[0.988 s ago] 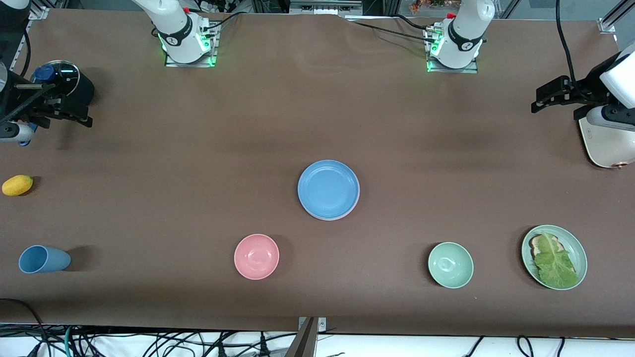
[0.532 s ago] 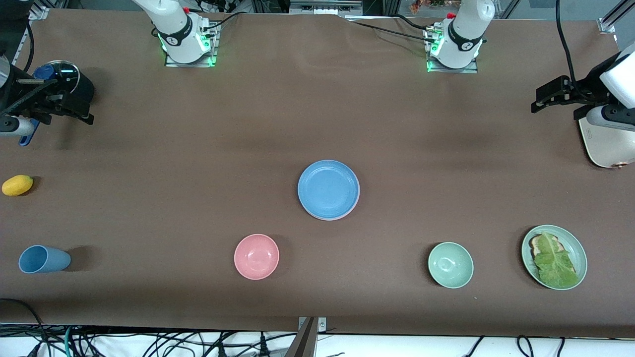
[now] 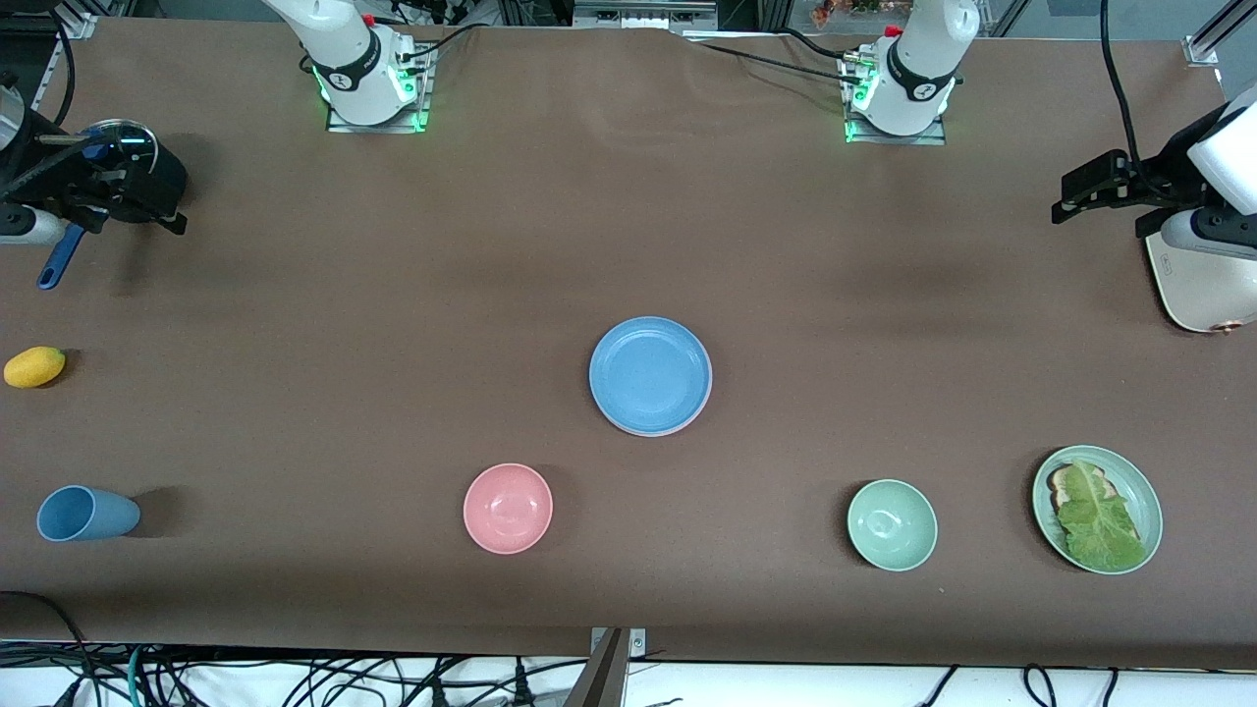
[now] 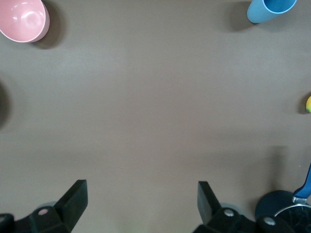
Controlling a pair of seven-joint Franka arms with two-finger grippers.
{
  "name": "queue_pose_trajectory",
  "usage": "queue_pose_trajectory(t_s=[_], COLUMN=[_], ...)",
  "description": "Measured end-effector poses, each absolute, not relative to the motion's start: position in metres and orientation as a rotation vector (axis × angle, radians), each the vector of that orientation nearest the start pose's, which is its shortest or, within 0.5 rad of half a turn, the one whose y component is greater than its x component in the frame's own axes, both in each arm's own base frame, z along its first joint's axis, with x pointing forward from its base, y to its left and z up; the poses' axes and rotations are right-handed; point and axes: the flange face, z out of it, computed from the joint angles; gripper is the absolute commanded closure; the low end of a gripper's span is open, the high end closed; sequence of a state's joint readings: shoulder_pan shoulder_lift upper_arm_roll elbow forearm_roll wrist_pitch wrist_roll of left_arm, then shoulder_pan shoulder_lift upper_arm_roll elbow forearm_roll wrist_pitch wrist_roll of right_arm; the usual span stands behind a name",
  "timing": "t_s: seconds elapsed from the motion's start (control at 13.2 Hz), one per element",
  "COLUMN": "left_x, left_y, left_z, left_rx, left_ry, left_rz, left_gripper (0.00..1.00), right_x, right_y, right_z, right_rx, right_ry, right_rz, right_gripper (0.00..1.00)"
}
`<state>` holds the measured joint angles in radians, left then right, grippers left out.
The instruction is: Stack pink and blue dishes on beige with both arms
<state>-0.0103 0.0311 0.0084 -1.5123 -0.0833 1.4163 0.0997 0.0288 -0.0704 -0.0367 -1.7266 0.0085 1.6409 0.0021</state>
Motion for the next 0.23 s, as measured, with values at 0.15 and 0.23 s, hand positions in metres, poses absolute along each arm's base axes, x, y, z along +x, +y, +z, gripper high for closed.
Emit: queue_pose_trajectory(t_s=[0.15, 0.23], left_x=[0.5476, 0.5476], left_y=[-0.0110, -0.0111], left_z=[0.6224, 0.6224], left_rx=[-3.220, -3.220], left_ry=[0.176, 0.176], left_rz=[0.198, 0.198], left_gripper=[0.00, 0.00], right_x=[0.5390, 0.5400], right_y=[-0.0033, -0.0033], right_z=[0.5933, 0.5924], right_rx=[-3.131, -3.131], right_ry=[0.015, 0.015], right_rz=[0.019, 0.019], right_gripper=[0.00, 0.00])
